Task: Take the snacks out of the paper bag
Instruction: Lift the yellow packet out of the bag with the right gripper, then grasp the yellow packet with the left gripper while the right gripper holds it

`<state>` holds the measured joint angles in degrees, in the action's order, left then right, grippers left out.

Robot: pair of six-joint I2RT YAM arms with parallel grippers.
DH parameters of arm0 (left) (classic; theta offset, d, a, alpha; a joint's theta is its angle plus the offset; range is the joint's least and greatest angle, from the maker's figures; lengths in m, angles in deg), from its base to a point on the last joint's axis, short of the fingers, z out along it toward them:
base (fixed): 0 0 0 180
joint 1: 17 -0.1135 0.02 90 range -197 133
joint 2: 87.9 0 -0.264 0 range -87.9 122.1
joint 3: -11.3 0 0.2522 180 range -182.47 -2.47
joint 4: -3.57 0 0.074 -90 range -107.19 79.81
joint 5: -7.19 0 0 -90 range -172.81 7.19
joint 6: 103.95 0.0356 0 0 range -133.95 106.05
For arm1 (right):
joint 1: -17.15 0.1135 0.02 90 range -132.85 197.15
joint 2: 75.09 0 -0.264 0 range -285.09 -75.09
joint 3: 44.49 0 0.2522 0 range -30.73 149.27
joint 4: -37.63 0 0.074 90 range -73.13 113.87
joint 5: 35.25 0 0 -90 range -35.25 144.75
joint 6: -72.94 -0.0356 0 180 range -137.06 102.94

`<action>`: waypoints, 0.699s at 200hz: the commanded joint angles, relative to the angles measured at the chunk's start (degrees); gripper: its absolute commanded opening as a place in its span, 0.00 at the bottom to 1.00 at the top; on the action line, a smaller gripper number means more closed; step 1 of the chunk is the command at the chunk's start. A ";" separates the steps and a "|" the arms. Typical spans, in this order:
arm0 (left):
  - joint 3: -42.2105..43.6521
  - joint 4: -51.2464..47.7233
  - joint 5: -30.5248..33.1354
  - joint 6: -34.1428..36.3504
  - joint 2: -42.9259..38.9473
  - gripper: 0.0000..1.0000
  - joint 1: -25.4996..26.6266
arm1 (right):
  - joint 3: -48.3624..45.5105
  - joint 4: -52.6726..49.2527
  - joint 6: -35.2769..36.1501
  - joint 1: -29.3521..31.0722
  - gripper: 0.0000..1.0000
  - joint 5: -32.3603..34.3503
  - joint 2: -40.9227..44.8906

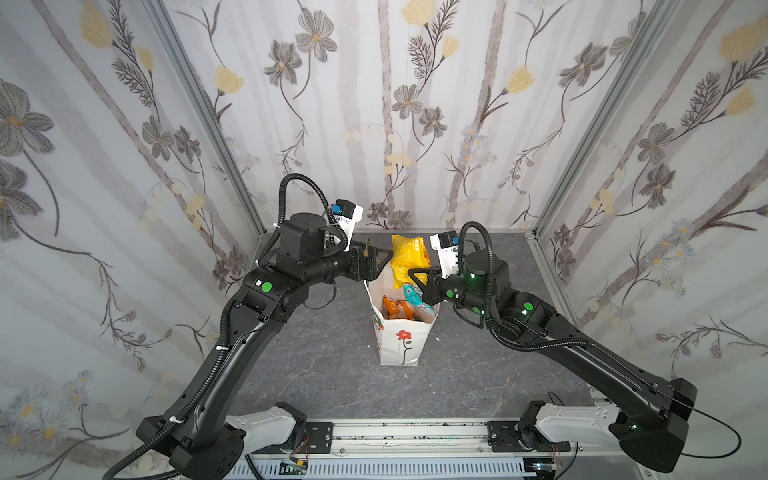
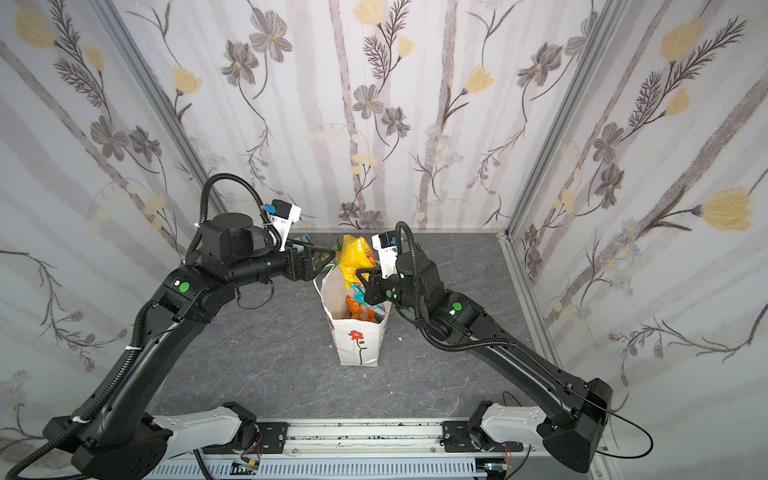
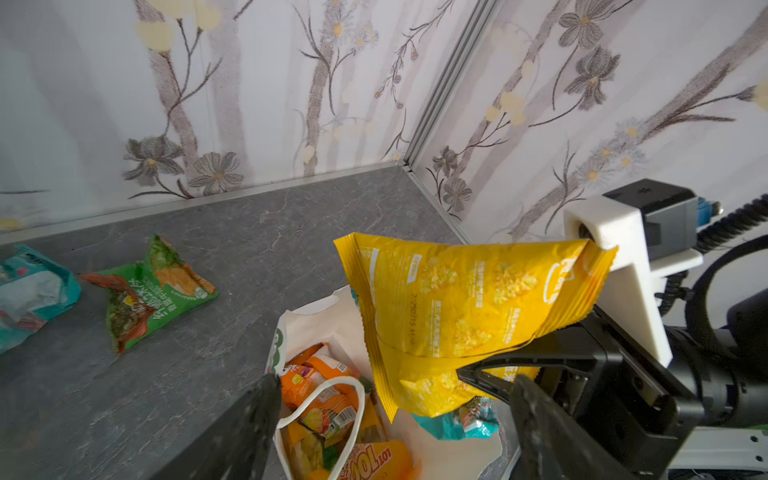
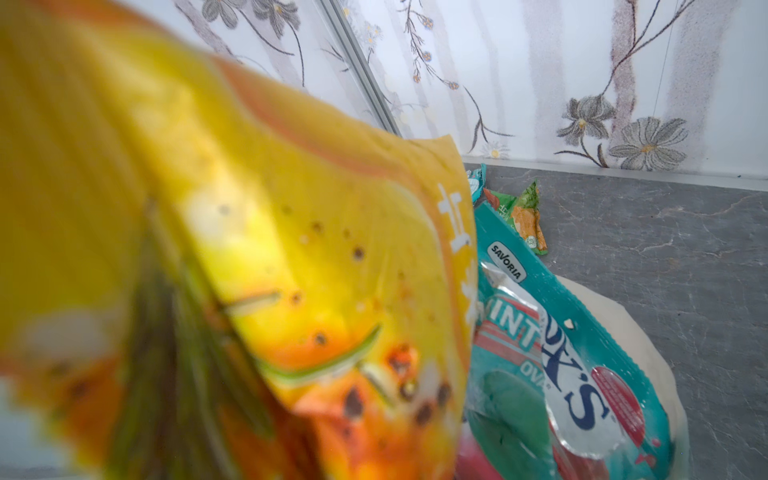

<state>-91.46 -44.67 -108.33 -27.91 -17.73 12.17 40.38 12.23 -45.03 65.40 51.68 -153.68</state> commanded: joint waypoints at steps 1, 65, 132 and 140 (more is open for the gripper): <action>2.42 8.51 -10.80 -4.31 -0.17 0.84 -0.75 | -1.12 8.92 -3.33 -0.35 0.02 -3.59 1.10; 7.85 14.06 -13.18 -11.15 0.47 0.68 -2.60 | -3.62 17.61 -8.56 -2.72 0.03 -7.99 2.29; 10.81 23.61 -21.05 -18.38 2.96 0.45 -2.67 | -4.17 20.24 -10.20 -2.78 0.03 -9.59 1.26; 11.01 24.17 -22.10 -18.63 3.15 0.45 -2.62 | -4.21 20.29 -10.21 -2.81 0.03 -9.59 1.08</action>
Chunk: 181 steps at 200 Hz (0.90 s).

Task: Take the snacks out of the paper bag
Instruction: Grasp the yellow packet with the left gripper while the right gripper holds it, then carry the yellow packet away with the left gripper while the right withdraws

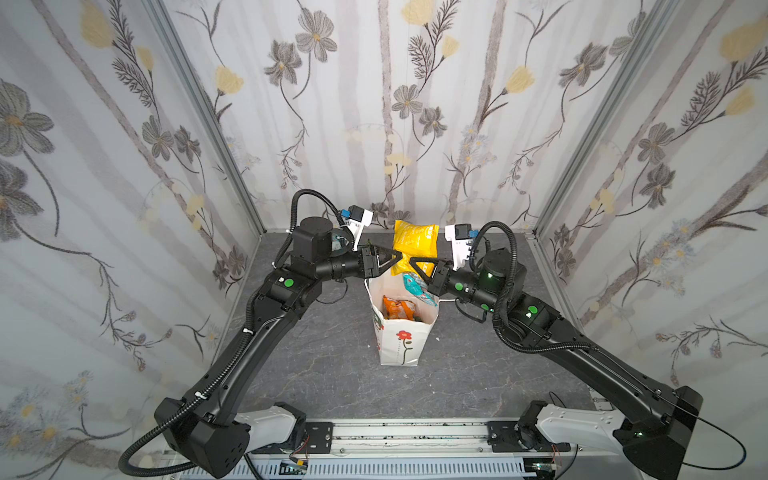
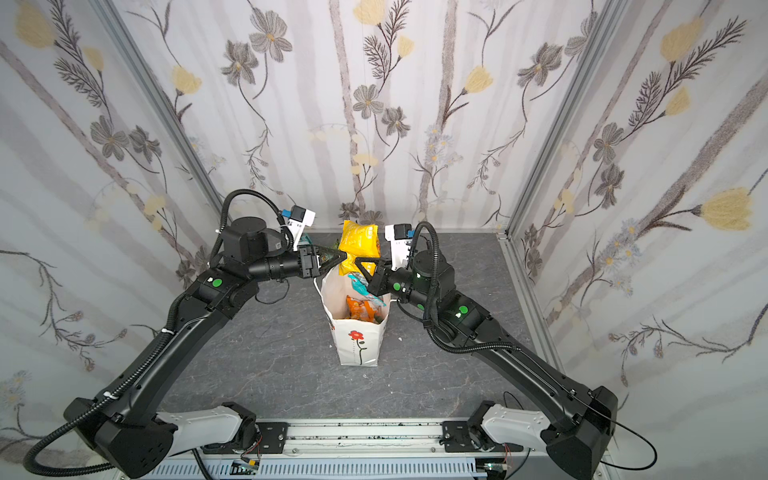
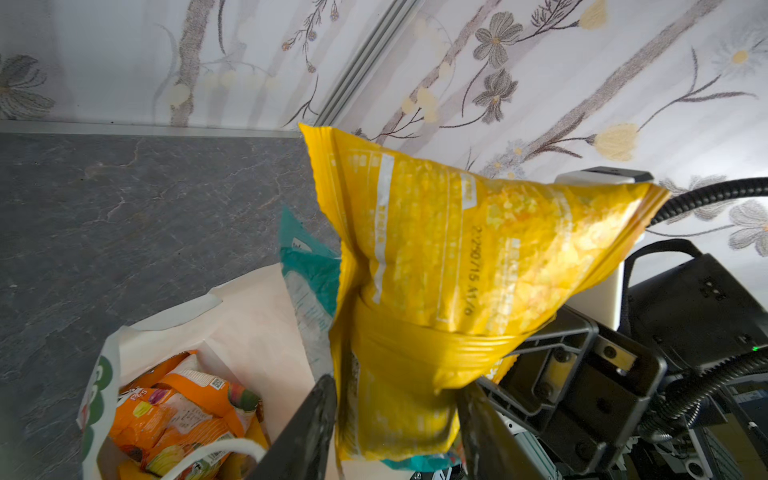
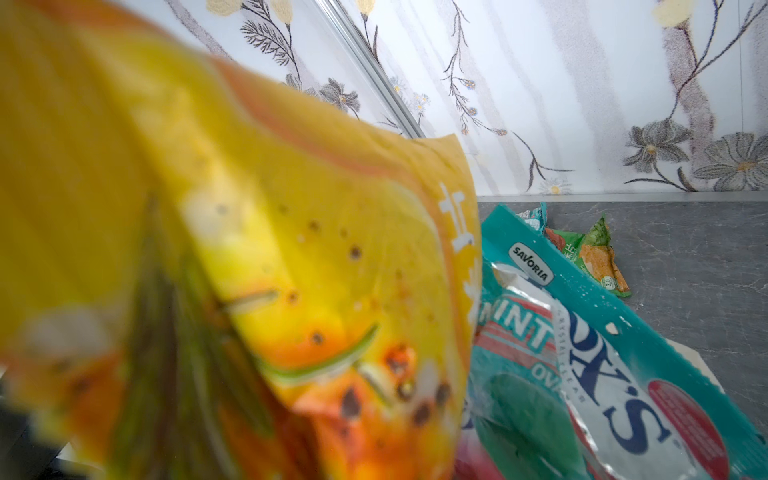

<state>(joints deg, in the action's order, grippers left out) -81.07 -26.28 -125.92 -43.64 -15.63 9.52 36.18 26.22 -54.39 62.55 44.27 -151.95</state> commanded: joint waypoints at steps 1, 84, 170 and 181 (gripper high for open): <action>0.68 5.85 -4.65 -2.95 1.09 0.45 0.02 | 0.02 6.28 -0.88 0.03 0.03 -2.18 -0.70; 1.62 7.47 -6.28 -2.80 0.48 0.18 0.02 | -0.04 6.46 -1.70 0.05 0.17 -3.41 -1.85; 1.01 8.06 -1.08 1.69 -1.84 0.00 0.02 | -1.22 5.09 -0.64 0.05 0.58 -1.91 0.99; 0.70 7.99 0.01 2.45 -2.28 0.00 0.03 | -1.43 5.02 -0.13 0.11 0.67 -1.54 1.69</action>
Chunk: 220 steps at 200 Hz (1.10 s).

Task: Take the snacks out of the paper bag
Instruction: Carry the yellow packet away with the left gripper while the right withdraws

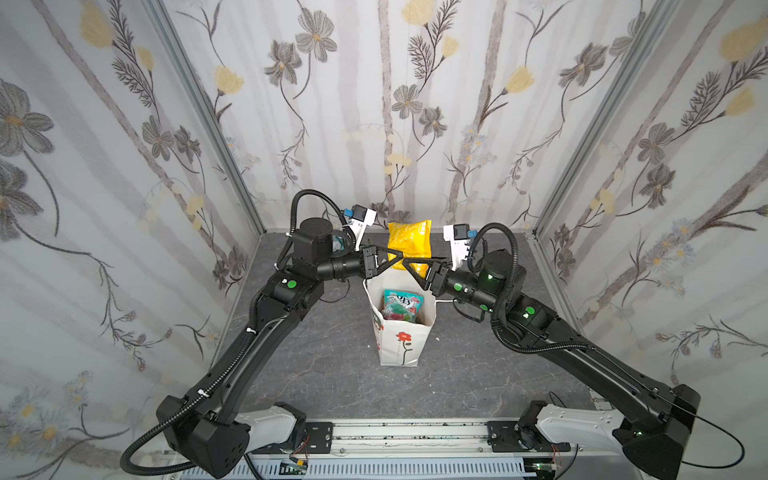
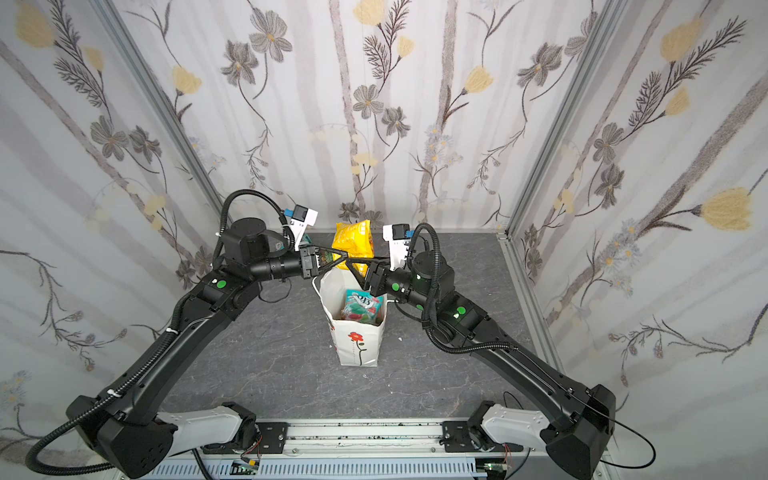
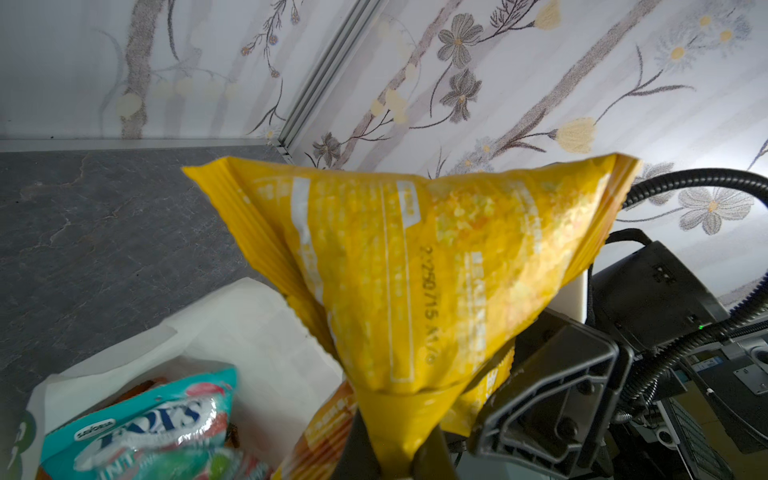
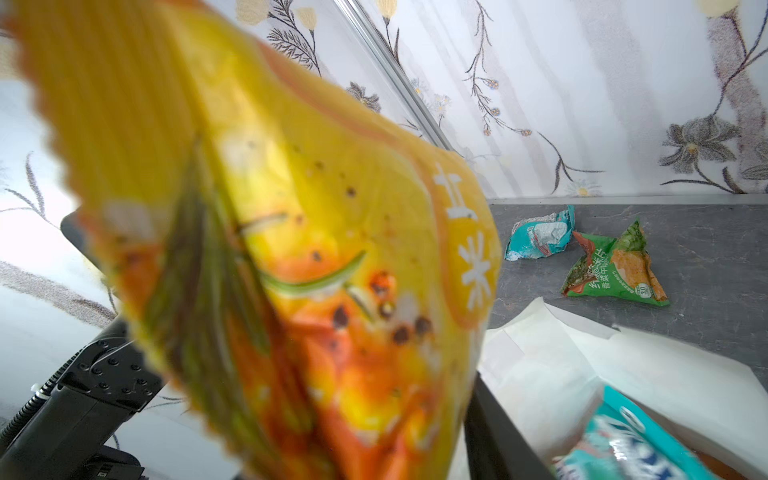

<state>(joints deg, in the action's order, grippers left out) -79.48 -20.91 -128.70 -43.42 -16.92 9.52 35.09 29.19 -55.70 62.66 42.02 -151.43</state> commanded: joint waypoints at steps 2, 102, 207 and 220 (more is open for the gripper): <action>-0.98 2.72 3.01 2.43 -1.08 0.00 0.02 | -0.41 2.06 1.23 -0.06 0.68 0.76 1.25; -3.91 -3.81 32.90 13.10 -7.78 0.00 -0.23 | -8.15 5.73 1.98 -0.08 0.93 5.38 9.43; 6.32 -3.89 42.08 7.81 -10.42 0.00 -14.31 | -14.58 6.20 1.96 -0.87 0.96 7.64 14.38; 8.07 -3.19 41.02 5.43 -9.63 0.00 -16.64 | -14.76 5.89 1.83 -0.91 0.97 7.59 14.48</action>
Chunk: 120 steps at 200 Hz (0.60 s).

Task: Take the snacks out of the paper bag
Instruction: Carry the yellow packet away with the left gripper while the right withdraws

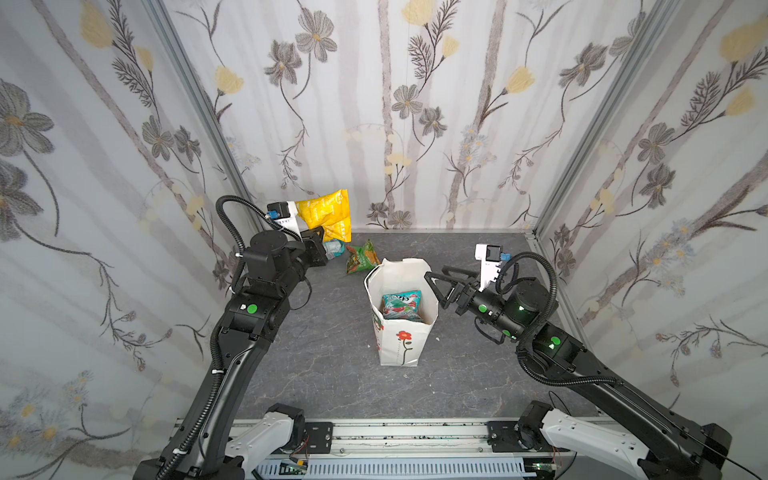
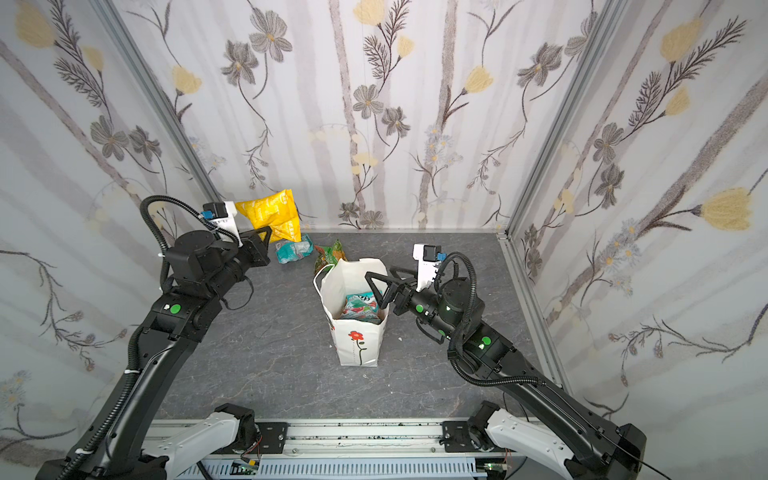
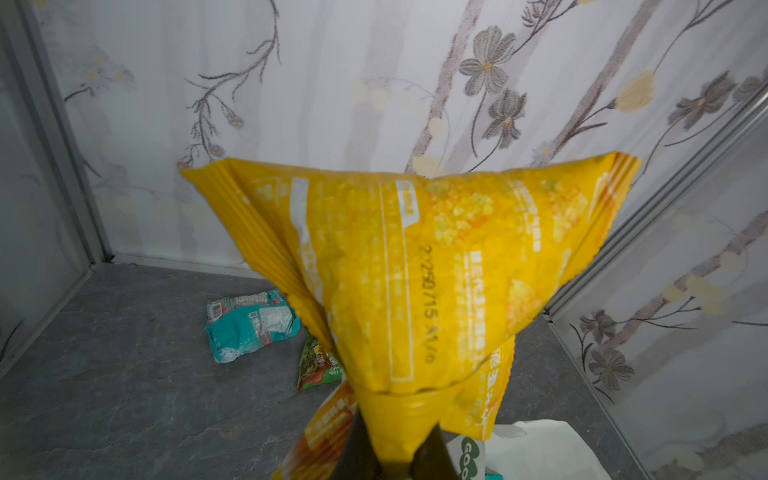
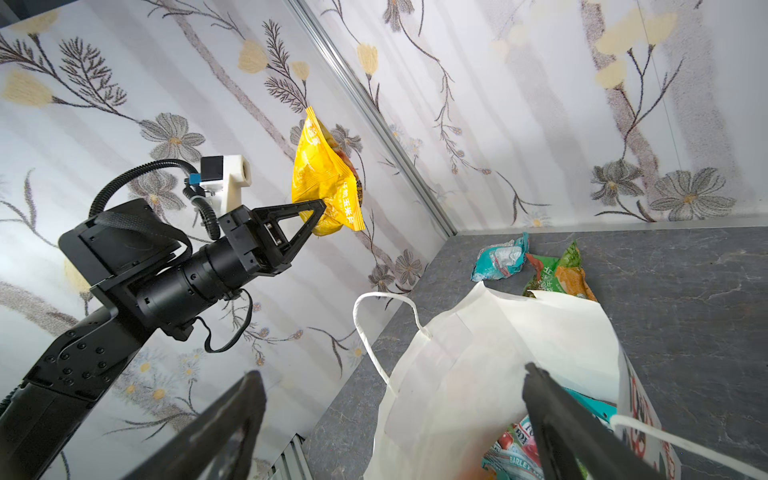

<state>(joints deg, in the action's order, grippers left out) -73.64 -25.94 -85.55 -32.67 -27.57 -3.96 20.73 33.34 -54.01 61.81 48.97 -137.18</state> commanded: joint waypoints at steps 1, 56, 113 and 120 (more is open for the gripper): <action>2.39 1.94 -2.15 -5.43 1.06 0.00 -3.39 | -0.40 1.71 0.13 -0.03 0.97 0.66 0.22; 8.72 4.52 -7.88 -11.84 7.16 0.00 -11.12 | -1.10 1.05 0.04 -0.26 0.97 0.91 0.30; 12.29 7.64 -11.54 -13.84 15.94 0.00 -14.66 | -0.80 1.01 0.36 -0.45 0.99 -2.05 -1.14; 12.07 7.60 -11.88 -14.01 17.06 0.00 -14.81 | -0.60 0.94 0.37 -0.45 0.99 -2.32 -1.33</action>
<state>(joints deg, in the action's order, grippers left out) -61.51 -21.43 -95.02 -44.89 -13.34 -18.15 19.59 33.50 -54.01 61.42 48.56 -137.74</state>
